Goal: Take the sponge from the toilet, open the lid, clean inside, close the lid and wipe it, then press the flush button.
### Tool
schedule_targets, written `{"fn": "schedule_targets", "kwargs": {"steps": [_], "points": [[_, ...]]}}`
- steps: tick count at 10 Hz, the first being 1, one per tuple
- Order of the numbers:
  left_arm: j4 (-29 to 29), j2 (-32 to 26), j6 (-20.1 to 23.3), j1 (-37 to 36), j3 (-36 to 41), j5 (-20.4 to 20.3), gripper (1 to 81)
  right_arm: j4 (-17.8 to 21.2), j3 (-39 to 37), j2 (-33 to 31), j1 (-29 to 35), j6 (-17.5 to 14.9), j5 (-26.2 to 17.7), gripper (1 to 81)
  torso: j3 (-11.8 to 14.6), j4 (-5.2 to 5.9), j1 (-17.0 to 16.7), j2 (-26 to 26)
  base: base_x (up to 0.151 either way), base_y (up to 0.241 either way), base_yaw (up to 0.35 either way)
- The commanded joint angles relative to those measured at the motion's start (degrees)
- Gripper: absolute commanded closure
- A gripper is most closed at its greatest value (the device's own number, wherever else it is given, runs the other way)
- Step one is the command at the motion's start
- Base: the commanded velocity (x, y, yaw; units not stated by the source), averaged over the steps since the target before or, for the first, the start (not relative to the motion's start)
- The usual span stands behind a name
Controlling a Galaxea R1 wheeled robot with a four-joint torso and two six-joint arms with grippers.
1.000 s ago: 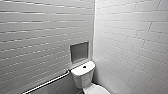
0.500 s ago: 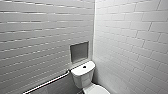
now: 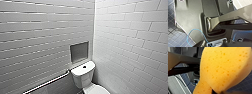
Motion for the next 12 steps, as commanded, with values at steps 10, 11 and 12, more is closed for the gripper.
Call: {"fn": "schedule_targets", "kwargs": {"steps": [10,11,12], "points": [[-0.4,-3.2,-0.2,-2.0,4.9,2.5,1.0,1.3,13.2,-7.9,0.8,-1.5,1.1,81.1,0.0,0.00,-0.1,0.0,0.029,0.000,0.000],[-0.4,-3.1,-0.2,-2.0,4.9,2.5,1.0,1.3,12.7,-7.7,0.8,-1.5,1.1,81.1,0.0,0.00,-0.1,0.0,0.101,0.000,0.000],[-0.4,-3.2,-0.2,-2.0,4.9,2.2,1.0,1.3,12.5,-7.7,0.8,-1.5,1.1,81.1,0.0,0.00,-0.1,0.0,0.102,0.000,0.000]]}}
